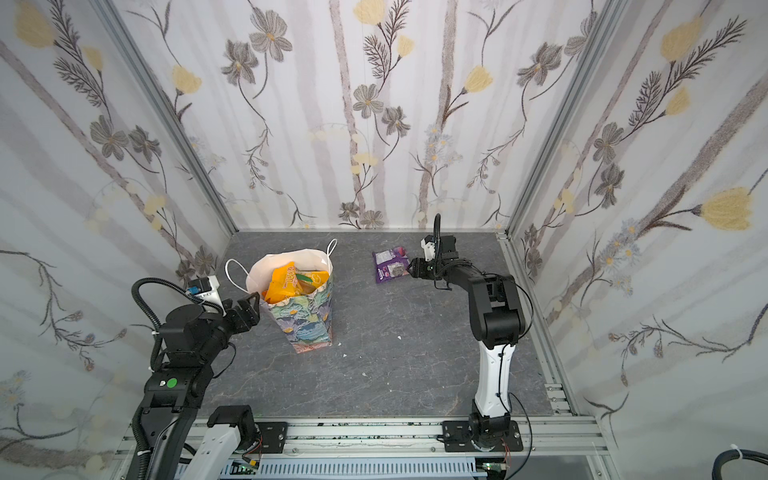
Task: Place the snacks into the paper bag
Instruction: 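Move the right gripper over the purple snack packet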
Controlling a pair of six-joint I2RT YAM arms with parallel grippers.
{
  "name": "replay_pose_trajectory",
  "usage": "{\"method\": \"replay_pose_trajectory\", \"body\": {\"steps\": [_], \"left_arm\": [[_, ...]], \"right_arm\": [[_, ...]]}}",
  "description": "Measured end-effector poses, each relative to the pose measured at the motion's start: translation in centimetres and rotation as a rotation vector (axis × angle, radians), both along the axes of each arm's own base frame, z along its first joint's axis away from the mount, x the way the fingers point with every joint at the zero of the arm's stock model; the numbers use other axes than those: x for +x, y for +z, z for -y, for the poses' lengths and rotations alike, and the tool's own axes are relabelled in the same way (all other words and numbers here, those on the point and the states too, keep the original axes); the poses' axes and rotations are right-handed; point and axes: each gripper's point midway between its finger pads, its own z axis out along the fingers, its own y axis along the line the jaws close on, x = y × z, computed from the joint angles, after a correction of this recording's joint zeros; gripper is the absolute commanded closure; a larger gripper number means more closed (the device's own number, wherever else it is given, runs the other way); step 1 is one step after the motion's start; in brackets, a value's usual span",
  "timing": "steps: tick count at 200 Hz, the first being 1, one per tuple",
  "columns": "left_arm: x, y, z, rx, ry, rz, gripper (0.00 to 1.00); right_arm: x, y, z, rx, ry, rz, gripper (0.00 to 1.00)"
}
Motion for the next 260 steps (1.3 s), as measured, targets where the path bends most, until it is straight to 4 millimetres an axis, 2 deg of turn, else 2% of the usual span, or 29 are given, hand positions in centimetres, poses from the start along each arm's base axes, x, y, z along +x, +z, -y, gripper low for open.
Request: {"method": "replay_pose_trajectory", "body": {"steps": [63,138,192,215,260], "left_arm": [[-0.1,0.1,0.0,0.0,-0.001,0.004,0.2],[-0.2,0.2,0.0,0.0,0.0,0.01,0.19],[-0.3,0.4,0.0,0.0,0.0,0.017,0.19],[-0.3,0.4,0.0,0.001,0.003,0.017,0.19],[-0.2,0.3,0.0,0.001,0.003,0.014,0.19]], "right_arm": [[2.6,-0.2,-0.5,0.022,0.017,0.002,0.34],[2.3,-2.4,-0.8,0.02,0.037,-0.054,0.33],[2.5,-2.6,-1.2,0.054,0.047,-0.05,0.38],[2.9,-2.6,-1.4,0.076,0.047,-0.044,0.42],[3.2,-2.9,-1.3,0.106,0.037,-0.052,0.63]]}}
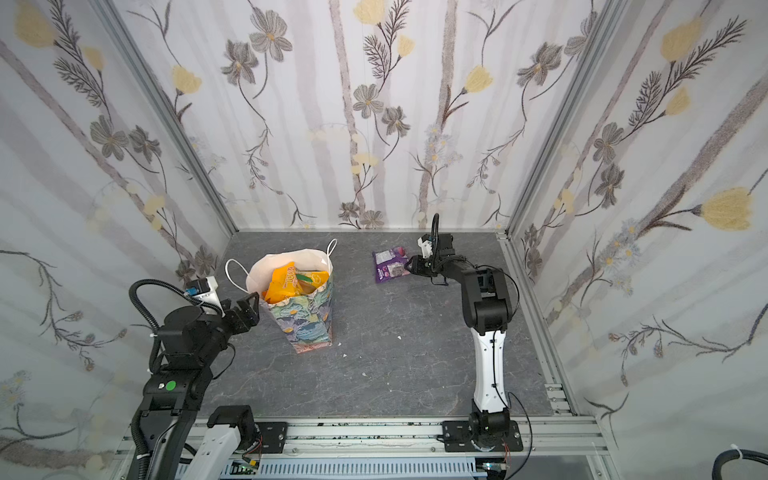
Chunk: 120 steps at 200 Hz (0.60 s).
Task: Place the snacks into the paper bag
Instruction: 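Move the right gripper over the purple snack packet, then lower the right gripper and pinch the purple packet's corner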
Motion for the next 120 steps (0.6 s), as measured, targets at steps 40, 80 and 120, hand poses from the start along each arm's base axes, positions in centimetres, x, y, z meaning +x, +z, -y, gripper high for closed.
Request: {"method": "replay_pose_trajectory", "body": {"steps": [40,80,120], "left_arm": [[0.04,-0.05,0.01,0.0,0.0,-0.002,0.19],[0.05,-0.08,0.01,0.0,0.0,-0.003,0.18],[0.02,-0.03,0.0,0.0,0.0,-0.001,0.18]], "right_arm": [[-0.17,-0.14,0.15,0.018,-0.008,-0.02,0.75],[-0.27,-0.1,0.26,0.044,-0.013,-0.033,1.0],[-0.75,0.05,0.72,0.09,-0.028,-0.04,1.0]]}}
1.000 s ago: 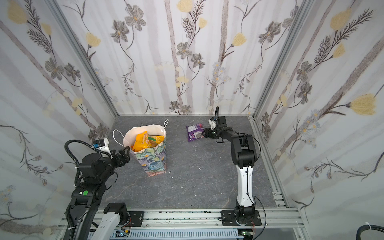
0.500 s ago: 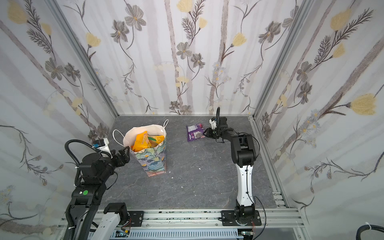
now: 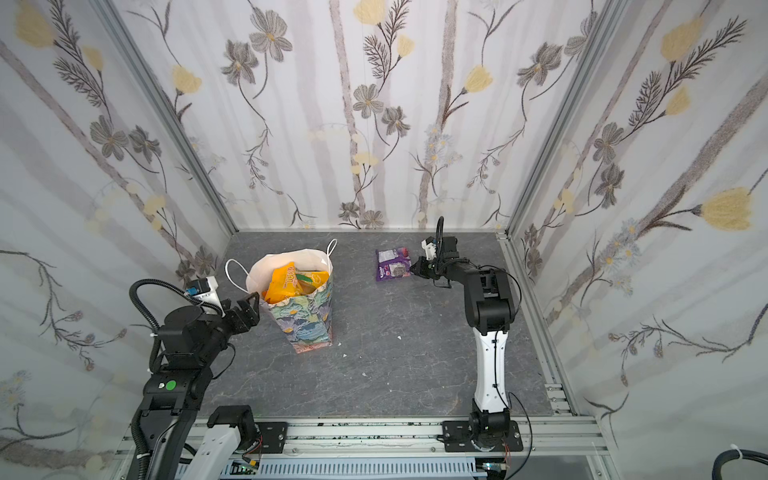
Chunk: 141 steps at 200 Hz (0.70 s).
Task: Place the snacks into the paper bag
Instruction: 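Lower the right gripper and pinch the purple packet's corner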
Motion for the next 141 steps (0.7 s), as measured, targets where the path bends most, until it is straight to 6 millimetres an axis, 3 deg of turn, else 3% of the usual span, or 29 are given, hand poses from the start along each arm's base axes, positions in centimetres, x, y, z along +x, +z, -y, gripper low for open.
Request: {"method": "replay_pose_trajectory", "body": {"steps": [63,141], "left_arm": [[-0.1,0.1,-0.1,0.002,0.007,0.006,0.17],[-0.4,0.3,-0.1,0.002,0.008,0.014,0.15]], "right_arm": [[-1.7,2.3,-0.2,0.064,-0.003,0.018,1.0],[-3.8,8.1,-1.8,0.166,0.04,0.107,1.0]]}}
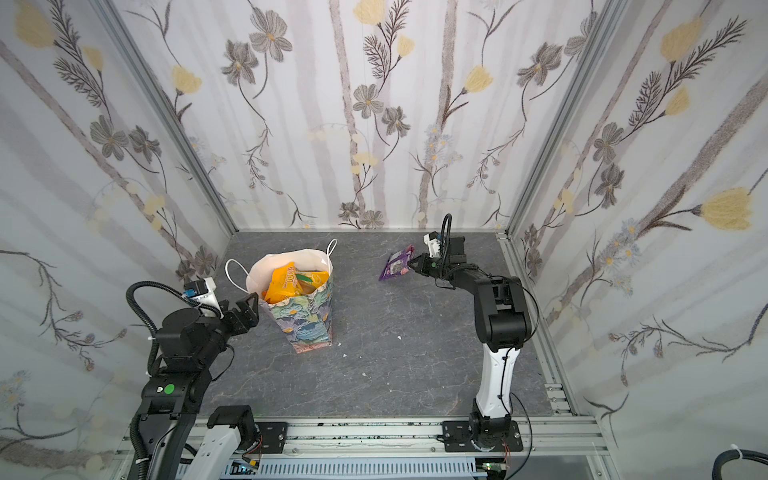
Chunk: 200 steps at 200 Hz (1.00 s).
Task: Place the snacks into the paper bag
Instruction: 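Lower the right gripper and pinch the purple packet's corner, then lift the purple packet and carry it toward the white bag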
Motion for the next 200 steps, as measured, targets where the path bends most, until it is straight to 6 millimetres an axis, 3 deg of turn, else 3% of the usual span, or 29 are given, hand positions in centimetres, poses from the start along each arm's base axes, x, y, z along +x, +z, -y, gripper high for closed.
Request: {"method": "replay_pose_trajectory", "body": {"steps": [96,200], "left_arm": [[0.0,0.0,0.0,0.0,0.0,0.002,0.16],[-0.1,0.1,0.0,-0.001,-0.003,0.003,0.16]], "right_arm": [[-2.4,6.9,-2.1,0.051,0.06,0.114,1.0],[-5.1,12.6,-4.5,0.073,0.117,0.215,1.0]]}}
